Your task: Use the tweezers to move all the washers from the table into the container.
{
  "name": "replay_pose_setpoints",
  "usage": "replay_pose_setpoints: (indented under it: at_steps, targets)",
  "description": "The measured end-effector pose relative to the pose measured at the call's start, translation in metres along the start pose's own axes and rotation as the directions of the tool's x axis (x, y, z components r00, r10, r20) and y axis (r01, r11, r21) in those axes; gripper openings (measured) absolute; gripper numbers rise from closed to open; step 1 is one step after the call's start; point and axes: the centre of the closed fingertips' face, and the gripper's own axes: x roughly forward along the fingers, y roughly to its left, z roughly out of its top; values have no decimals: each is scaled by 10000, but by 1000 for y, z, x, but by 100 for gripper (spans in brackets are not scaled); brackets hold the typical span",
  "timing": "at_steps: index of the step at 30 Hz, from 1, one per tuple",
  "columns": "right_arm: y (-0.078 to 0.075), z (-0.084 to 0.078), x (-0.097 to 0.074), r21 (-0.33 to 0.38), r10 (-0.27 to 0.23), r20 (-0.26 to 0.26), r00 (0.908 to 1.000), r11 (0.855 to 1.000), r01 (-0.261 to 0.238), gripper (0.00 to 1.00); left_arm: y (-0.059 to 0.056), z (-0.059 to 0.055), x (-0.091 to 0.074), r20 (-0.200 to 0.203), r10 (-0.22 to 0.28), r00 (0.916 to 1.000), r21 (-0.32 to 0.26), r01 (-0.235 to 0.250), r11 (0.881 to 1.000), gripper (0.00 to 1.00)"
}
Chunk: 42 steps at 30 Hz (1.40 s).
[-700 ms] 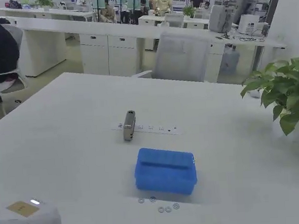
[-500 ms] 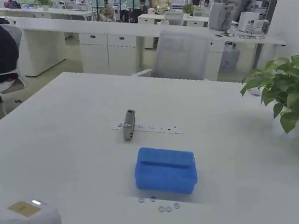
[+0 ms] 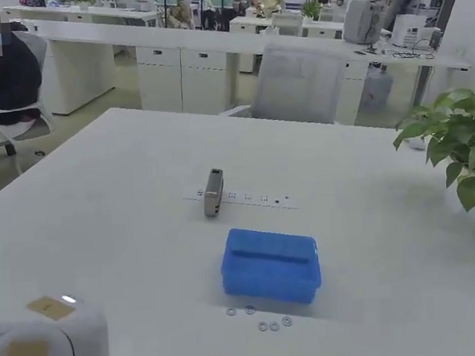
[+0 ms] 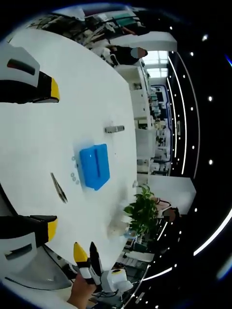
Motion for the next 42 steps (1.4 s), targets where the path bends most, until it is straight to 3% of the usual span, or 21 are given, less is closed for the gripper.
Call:
replay_pose_setpoints:
  at_steps: [5,15,20,28,35,42]
  targets:
    - [-1,0,0,38,-19,20,10000,10000,19,96,0,-3,0,-160,-108,9998,-134,106,9999,99]
    - [-5,0,1,215,-80,-6,10000,9997,80,95,2,1,2,-8,-64,10000,90,64,9999,96]
    - [-5,4,0,538,-81,244,9997,9985,67,95,4,4,5,62,-33,10000,121,33,9999,97]
    - [-7,2,4,563,-79,106,9999,9984,73,95,2,-1,12,-295,-242,9993,156,246,9996,96]
    - [-8,-2,7,229,-160,-218,9996,9996,165,94,-2,-5,22,-486,-650,9967,292,665,9974,87]
    - [-14,3,10,166,-379,-207,9991,9991,382,90,-4,-5,33,-565,-1065,9927,575,1097,9923,80]
